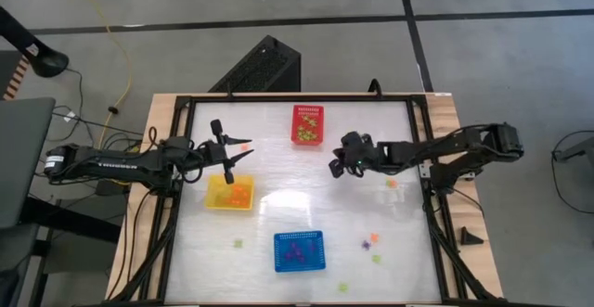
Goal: Sort Halloween decoration
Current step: Put the green spider toy into the red basket
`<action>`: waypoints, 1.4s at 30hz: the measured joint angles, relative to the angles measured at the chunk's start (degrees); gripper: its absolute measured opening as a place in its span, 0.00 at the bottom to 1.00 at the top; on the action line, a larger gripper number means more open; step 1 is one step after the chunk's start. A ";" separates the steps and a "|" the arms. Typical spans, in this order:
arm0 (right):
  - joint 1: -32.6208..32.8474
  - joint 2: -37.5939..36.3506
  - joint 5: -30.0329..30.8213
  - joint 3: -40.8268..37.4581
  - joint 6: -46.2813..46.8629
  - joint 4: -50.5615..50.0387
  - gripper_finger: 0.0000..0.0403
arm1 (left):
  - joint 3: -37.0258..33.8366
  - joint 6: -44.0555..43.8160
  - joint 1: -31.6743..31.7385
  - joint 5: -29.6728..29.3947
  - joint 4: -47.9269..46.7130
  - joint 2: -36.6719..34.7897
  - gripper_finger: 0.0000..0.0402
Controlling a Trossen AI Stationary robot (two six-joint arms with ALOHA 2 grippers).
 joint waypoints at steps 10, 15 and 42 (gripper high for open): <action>-0.94 4.32 2.67 0.09 8.38 -9.72 0.29 | 0.00 0.42 0.00 0.00 -0.55 0.00 0.29; -2.10 10.78 3.04 0.07 9.47 -9.84 0.40 | 0.00 0.39 0.00 0.00 -0.78 0.00 0.29; -3.15 13.33 4.98 -0.06 11.37 -10.41 0.05 | 0.00 0.30 0.02 -0.02 -0.78 0.00 0.29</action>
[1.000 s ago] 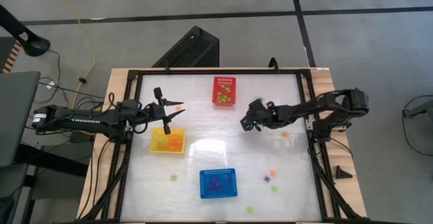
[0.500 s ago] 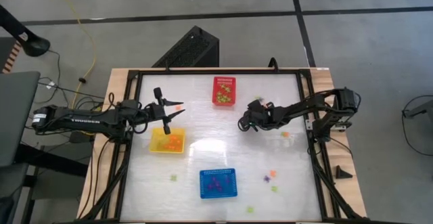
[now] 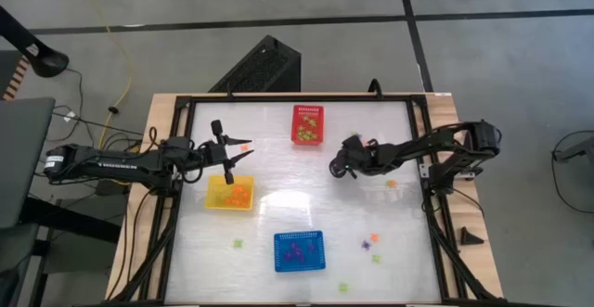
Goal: Sort Halloween decoration
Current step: Put the green spider toy into the red basket
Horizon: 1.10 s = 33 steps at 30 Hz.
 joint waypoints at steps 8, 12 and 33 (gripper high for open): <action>0.80 -6.95 -1.40 0.00 -2.31 1.68 0.05 | 0.00 0.01 0.00 -0.02 0.01 0.00 0.29; 1.40 -11.00 -1.25 0.04 -5.65 5.85 0.05 | 0.00 0.13 0.00 -0.02 0.00 0.00 0.29; -10.16 3.36 -15.52 16.29 -17.83 18.59 0.25 | 0.00 0.19 -0.01 -0.02 0.10 0.00 0.29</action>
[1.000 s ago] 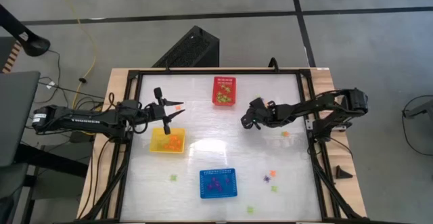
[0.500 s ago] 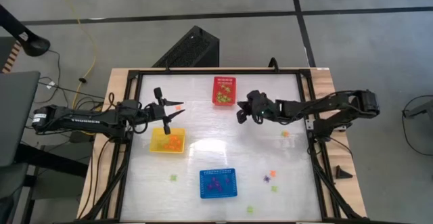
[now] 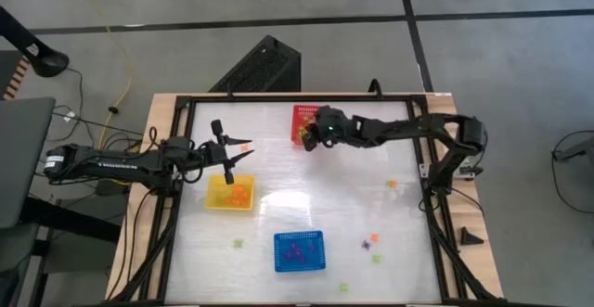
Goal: Sort Halloween decoration
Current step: Put the green spider toy into the red basket, then put the orange spider toy into the yellow basket
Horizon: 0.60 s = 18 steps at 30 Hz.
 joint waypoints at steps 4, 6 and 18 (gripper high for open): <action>-1.00 3.54 -0.17 7.14 -2.26 -10.39 0.35 | 0.00 0.02 -0.01 0.00 -0.12 0.00 0.29; -1.33 4.52 -0.29 10.34 -3.76 -15.31 0.40 | 0.02 0.08 0.00 0.00 -0.21 0.00 0.29; -3.60 2.16 3.16 15.15 -3.56 -42.36 0.49 | 0.02 0.93 -0.02 -0.06 -1.51 -0.02 0.29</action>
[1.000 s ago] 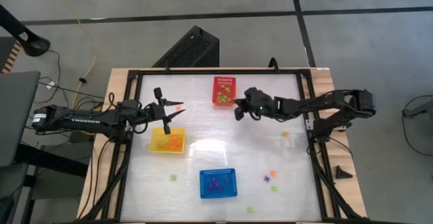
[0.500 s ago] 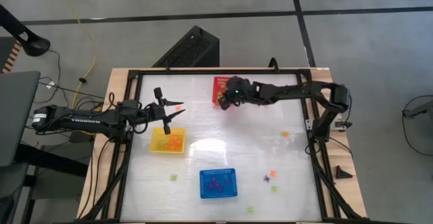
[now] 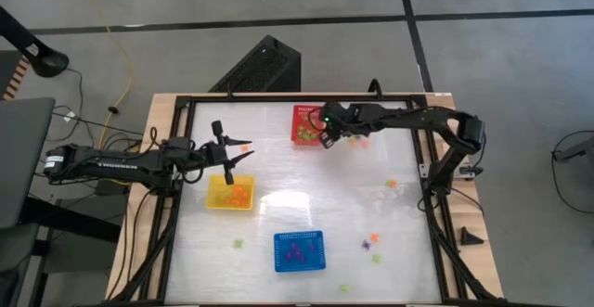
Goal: Sort Halloween decoration
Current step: Put the orange spider toy into the yellow basket
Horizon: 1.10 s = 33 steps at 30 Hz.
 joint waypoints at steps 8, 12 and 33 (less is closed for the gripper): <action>-2.09 -0.93 1.54 -8.48 3.80 -0.64 0.46 | 0.00 -0.37 0.00 0.01 -0.29 0.00 0.29; -3.49 -2.45 1.97 -12.56 6.10 -0.15 0.45 | 0.00 -0.44 0.00 0.01 -0.28 0.00 0.29; -2.61 -6.97 3.32 -24.15 16.85 0.16 0.42 | 0.00 -1.10 0.00 0.02 -1.15 0.00 0.29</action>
